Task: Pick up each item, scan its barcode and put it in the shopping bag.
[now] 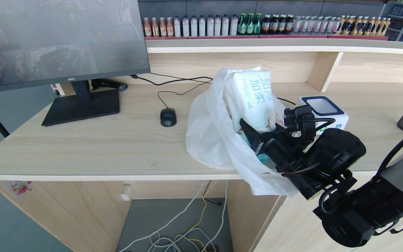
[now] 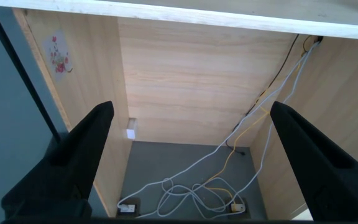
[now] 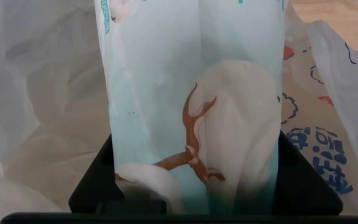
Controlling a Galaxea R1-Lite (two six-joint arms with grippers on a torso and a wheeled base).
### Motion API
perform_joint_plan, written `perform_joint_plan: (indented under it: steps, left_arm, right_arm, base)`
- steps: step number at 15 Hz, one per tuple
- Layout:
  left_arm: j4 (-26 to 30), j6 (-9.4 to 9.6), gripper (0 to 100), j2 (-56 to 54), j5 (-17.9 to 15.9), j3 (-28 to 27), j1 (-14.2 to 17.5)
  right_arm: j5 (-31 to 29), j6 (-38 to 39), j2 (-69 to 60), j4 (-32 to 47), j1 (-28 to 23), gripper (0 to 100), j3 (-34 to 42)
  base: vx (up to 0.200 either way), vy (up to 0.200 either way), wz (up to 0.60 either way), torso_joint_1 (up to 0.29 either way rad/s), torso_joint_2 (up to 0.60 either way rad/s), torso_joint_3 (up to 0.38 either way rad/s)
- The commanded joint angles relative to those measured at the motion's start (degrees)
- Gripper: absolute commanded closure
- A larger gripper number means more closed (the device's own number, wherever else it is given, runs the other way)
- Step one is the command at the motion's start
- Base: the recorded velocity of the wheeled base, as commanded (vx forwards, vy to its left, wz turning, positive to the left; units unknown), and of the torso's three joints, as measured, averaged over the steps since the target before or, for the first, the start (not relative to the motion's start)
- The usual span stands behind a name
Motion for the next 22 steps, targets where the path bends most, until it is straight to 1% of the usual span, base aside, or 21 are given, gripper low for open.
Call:
perform_joint_plan:
  steps: [1,7,8,17,22]
  left_arm:
    - [0.0,-0.04,0,-0.02,0.0,0.0,0.0]
    - [0.0,-0.04,0,-0.02,0.0,0.0,0.0]
    - [0.0,-0.04,0,-0.02,0.0,0.0,-0.09]
    - [0.0,-0.04,0,-0.02,0.0,0.0,0.0]
    - [0.0,-0.04,0,-0.02,0.0,0.0,-0.09]
  right_arm:
    - [-0.06,0.18,0.72,0.2,0.03,100,0.17]
    - [-0.14,0.26,0.28,0.11,0.12,100,0.96]
    - [-0.14,0.26,0.01,0.11,0.12,0,1.14]
    - [-0.14,0.35,-2.18,0.03,0.03,0,2.19]
    - [-0.06,0.26,-5.79,0.11,0.03,0,3.07]
  base:
    - [0.0,0.0,0.0,0.0,0.0,0.0]
    - [0.0,0.0,0.0,0.0,0.0,0.0]
    - [0.0,0.0,0.0,0.0,0.0,0.0]
    - [0.0,0.0,0.0,0.0,0.0,0.0]
    - [0.0,0.0,0.0,0.0,0.0,0.0]
